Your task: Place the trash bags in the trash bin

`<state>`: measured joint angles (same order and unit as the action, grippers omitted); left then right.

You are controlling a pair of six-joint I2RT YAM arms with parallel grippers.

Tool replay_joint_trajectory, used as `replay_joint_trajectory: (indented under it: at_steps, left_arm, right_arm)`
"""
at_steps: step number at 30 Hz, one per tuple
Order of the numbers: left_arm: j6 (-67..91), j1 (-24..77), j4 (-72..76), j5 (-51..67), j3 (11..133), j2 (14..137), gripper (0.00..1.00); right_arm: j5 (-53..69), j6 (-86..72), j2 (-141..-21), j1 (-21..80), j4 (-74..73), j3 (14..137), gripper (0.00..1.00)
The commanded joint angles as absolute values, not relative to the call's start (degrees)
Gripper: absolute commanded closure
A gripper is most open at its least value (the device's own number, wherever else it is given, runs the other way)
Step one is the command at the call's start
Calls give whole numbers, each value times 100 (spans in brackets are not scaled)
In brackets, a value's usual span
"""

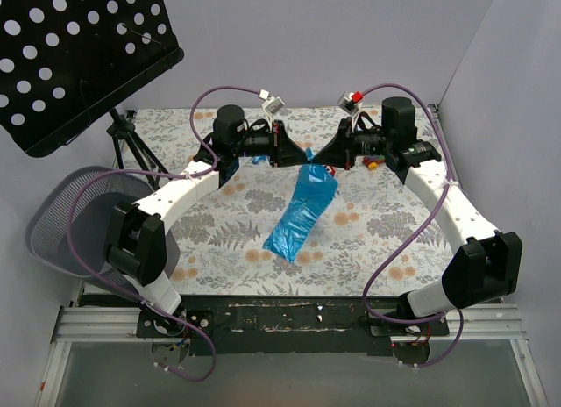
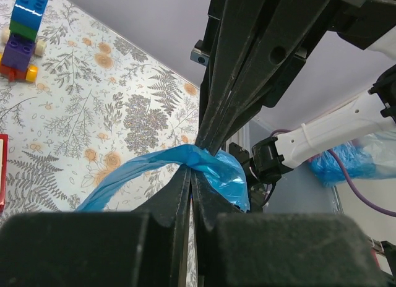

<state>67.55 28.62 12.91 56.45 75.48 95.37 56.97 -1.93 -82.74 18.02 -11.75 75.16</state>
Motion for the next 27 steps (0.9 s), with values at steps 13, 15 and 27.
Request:
replay_joint_trajectory:
  at_steps: [13, 15, 27]
  left_arm:
    - [6645, 2839, 1257, 5537, 7400, 9114, 100]
    - [6723, 2839, 1257, 5459, 7427, 9141, 68]
    - [6934, 3032, 1573, 5730, 7814, 9650, 52]
  right_arm:
    - [5766, -422, -8227, 1433, -967, 7471, 99]
    - [5818, -422, -8209, 1433, -958, 7479, 99]
    - [5836, -518, -8218, 1652, -835, 7488, 99]
